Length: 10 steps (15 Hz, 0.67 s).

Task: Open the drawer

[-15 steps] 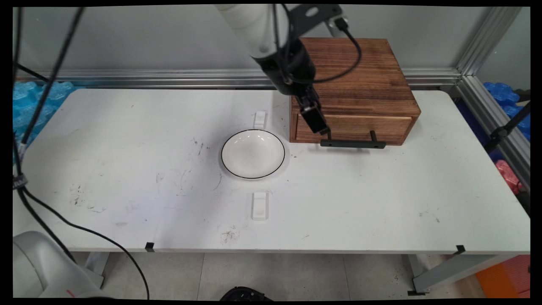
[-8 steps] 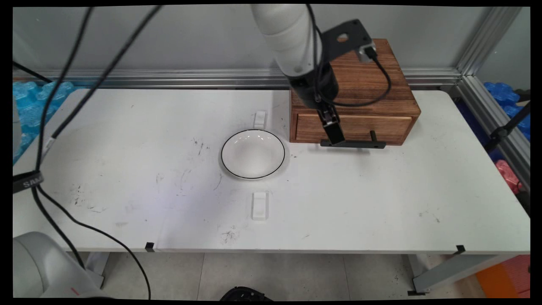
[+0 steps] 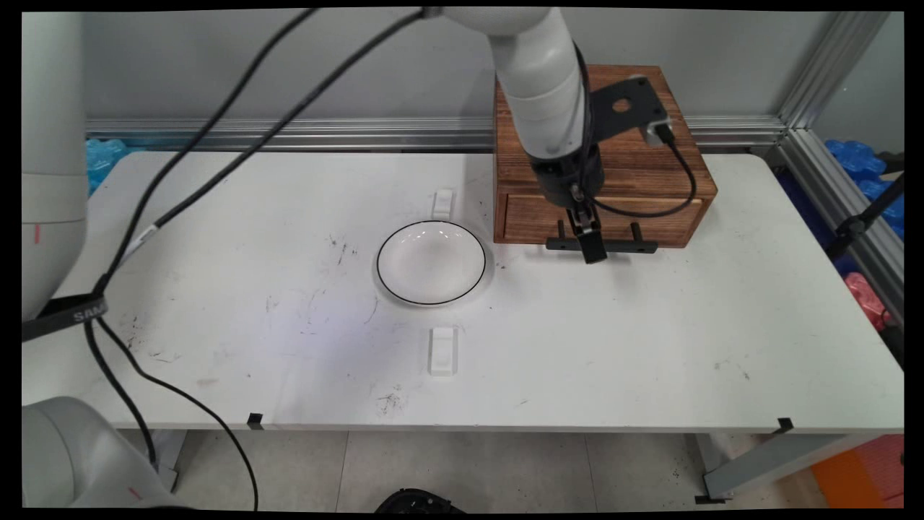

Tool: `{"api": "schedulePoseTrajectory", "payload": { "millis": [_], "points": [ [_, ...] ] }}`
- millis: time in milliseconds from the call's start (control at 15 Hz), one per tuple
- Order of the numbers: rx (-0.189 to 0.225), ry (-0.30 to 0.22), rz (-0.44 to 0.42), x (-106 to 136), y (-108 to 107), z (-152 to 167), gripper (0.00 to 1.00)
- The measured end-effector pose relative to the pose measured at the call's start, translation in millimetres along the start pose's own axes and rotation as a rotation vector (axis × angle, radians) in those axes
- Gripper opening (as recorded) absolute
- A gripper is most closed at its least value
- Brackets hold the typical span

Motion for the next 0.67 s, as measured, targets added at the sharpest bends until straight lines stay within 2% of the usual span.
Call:
{"api": "schedulePoseTrajectory", "payload": {
  "millis": [333,667],
  "points": [
    [-0.006,-0.031,0.021,12.8,-3.6,33.7,1.0],
    [-0.007,-0.048,0.041,19.5,-4.4,53.7,1.0]
  ]
}}
